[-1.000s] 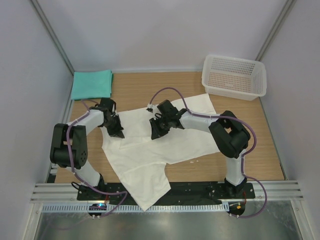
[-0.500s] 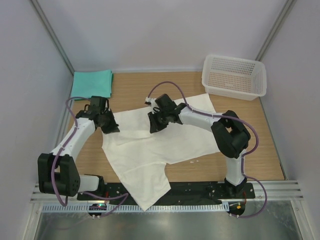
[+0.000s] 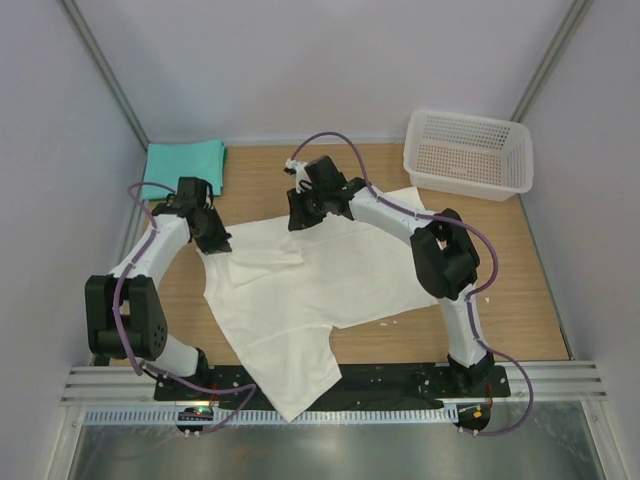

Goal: Fold and stack the t-shirts
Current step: Fold the tshirt

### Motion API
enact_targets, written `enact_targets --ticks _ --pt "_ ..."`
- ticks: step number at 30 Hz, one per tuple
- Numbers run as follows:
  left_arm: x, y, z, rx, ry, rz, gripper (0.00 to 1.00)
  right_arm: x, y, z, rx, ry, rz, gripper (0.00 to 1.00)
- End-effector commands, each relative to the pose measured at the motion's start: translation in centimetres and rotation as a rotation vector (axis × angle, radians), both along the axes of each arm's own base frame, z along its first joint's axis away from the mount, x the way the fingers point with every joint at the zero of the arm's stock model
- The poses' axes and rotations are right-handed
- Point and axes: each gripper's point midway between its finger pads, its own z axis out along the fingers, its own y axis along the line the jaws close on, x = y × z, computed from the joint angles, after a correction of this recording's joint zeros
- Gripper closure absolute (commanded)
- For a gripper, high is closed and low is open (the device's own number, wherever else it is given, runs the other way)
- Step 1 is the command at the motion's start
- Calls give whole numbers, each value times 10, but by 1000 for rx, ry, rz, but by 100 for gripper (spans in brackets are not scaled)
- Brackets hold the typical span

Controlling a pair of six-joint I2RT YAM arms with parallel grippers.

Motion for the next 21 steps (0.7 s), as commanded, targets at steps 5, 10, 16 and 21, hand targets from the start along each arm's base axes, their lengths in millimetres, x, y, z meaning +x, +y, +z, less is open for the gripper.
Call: enact_targets --ticks 5,10,16,21 --pt "17 -6 1 -52 -30 -10 100 -19 -12 10 91 47 77 53" --pt "6 -12 -4 -85 -19 -23 100 -43 -14 -4 131 148 117 48" --pt "-22 -24 -25 -145 64 -36 100 -58 -19 -21 133 206 121 48" --pt "-40 -27 -46 -160 140 -36 100 -66 -18 -24 139 218 122 51"
